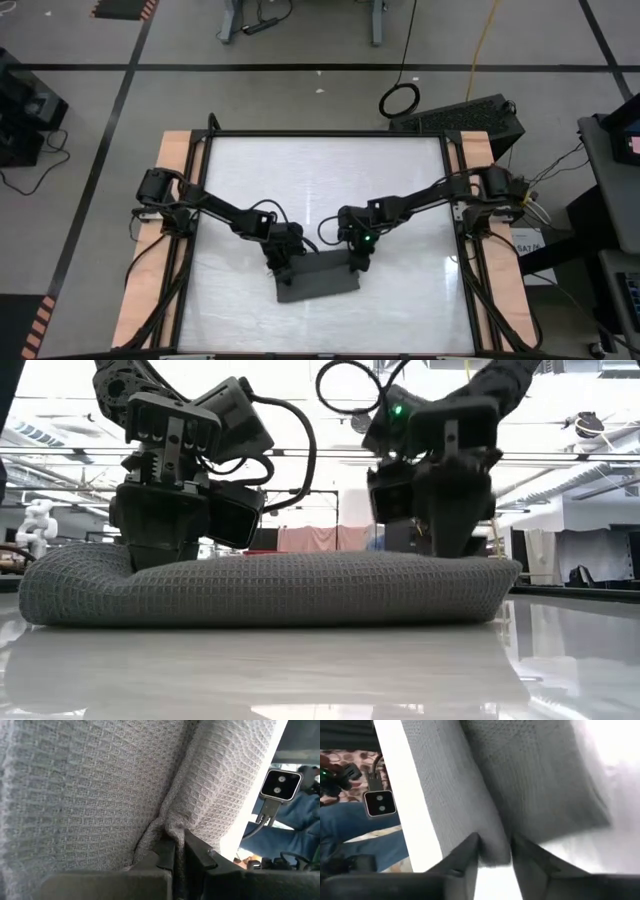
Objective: Roll towel
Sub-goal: Roll the gray towel
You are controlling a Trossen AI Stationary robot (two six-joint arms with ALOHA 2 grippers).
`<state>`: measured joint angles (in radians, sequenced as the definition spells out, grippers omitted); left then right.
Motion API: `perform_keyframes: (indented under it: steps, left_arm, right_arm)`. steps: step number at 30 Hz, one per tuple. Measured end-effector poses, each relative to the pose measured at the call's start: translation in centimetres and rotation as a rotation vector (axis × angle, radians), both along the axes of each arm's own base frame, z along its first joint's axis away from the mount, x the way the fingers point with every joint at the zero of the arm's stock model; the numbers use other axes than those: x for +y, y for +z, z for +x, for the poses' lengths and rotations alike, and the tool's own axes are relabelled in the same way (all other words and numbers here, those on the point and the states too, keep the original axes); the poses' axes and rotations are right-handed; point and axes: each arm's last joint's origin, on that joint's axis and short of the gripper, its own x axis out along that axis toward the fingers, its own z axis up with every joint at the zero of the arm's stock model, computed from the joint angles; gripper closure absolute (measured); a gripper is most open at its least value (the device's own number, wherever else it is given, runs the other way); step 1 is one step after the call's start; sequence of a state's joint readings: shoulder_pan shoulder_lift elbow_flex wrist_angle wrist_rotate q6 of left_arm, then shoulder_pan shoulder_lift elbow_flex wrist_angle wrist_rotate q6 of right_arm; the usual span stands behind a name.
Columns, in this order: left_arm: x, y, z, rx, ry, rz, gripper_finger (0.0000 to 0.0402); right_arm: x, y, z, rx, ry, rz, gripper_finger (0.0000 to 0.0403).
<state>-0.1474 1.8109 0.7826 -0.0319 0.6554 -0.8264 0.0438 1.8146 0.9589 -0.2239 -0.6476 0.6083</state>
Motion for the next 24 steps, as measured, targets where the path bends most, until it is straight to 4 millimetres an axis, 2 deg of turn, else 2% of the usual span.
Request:
perform_keyframes:
  steps: [6, 10, 13, 16, 18, 21, 24]
  left_arm:
    - [0.0, 0.0, 0.0, 0.001, 0.002, 0.001, 0.0384]
    - [0.0, 0.0, 0.0, 0.002, 0.002, 0.002, 0.0384]
    - [0.0, 0.0, 0.0, 0.001, 0.0, 0.004, 0.0384]
    - [0.0, 0.0, 0.0, 0.002, 0.0, 0.004, 0.0384]
    - [0.0, -0.1, 0.0, 0.002, 0.0, 0.003, 0.0384]
    - [0.0, -0.1, -0.1, 0.005, 0.003, 0.002, 0.0384]
    - [0.0, -0.1, 0.0, 0.005, 0.003, 0.001, 0.0384]
  right_arm:
    - [0.4, 3.1, -1.8, -0.03, 0.031, -0.123, 0.0228]
    - [1.6, 5.8, -2.4, -0.191, 0.067, -0.248, 0.0224]
    - [3.1, 7.3, -2.3, -0.35, 0.089, -0.33, 0.0248]
    - [4.5, 7.8, -1.8, -0.448, 0.092, -0.36, 0.0291]
    - [5.2, 7.4, -1.3, -0.463, 0.067, -0.371, 0.0326]
    - [5.6, 5.5, -1.0, -0.384, 0.011, -0.428, 0.0383]
    - [5.7, 3.7, -0.4, -0.337, -0.015, -0.483, 0.0394]
